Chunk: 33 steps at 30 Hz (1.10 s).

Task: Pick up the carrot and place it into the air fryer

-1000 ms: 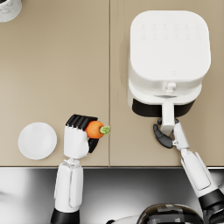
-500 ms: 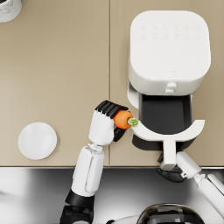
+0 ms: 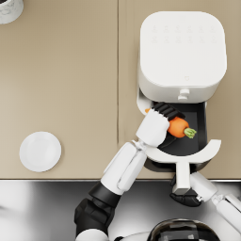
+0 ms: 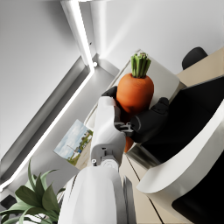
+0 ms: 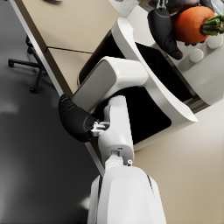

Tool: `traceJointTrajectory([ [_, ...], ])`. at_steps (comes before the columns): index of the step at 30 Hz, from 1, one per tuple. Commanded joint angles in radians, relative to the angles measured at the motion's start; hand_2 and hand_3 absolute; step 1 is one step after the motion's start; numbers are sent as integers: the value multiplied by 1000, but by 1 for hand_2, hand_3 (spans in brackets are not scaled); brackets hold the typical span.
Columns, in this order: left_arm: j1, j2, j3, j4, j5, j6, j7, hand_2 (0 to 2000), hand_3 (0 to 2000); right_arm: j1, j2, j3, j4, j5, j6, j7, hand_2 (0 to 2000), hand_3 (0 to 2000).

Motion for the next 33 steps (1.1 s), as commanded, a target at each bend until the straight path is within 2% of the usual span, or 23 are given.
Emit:
traceJointTrajectory([
  [1, -12, -6, 22, 34, 0, -3, 0, 0, 1020, 17, -266, 44, 69, 0, 0, 1, 2000, 2000],
  [4, -125, -89, -19, -129, 0, -7, -1, 0, 40, 32, -258, 44, 52, 0, 2, 5, 2000, 2000],
  [5, -175, -125, -53, -215, 0, 14, -5, 0, 0, 39, -255, 44, 46, 0, 3, 6, 2000, 2000],
  [7, -250, -196, -111, -347, 0, 38, -11, 0, 0, 48, -259, 44, 35, 0, 9, 7, 2000, 2000],
  [9, -334, -256, -215, -445, 0, 31, -8, 0, 0, 66, -266, 43, 28, 0, 12, 4, 2000, 2000],
  [10, -361, -270, -267, -469, 0, 25, -7, 0, 0, 37, -15, 11, -36, 0, 14, 5, 2000, 2000],
  [11, -398, -288, -327, -498, 0, 20, -5, 0, 0, 79, -271, 43, 13, 0, 18, 5, 2000, 2000],
  [15, -501, -316, -503, -583, 0, 11, -3, 0, 0, 179, -294, 14, -88, 1, 32, -1, 2000, 2000],
  [18, -536, -309, -604, -626, -1, 9, -2, 0, 0, 240, -316, -28, -172, 1, 99, -9, 2000, 2000],
  [22, -520, -304, -707, -651, -1, 9, -2, 0, 0, 305, -378, -79, -292, 2, 133, -10, 2000, 2000],
  [26, -496, -307, -771, -633, -1, 9, -2, 0, 0, 376, -472, -111, -460, 4, 158, -15, 2000, 2000],
  [33, -496, -307, -788, -621, -1, 8, -2, 0, 0, 491, -588, -164, -704, 5, 164, -15, 2000, 2000],
])
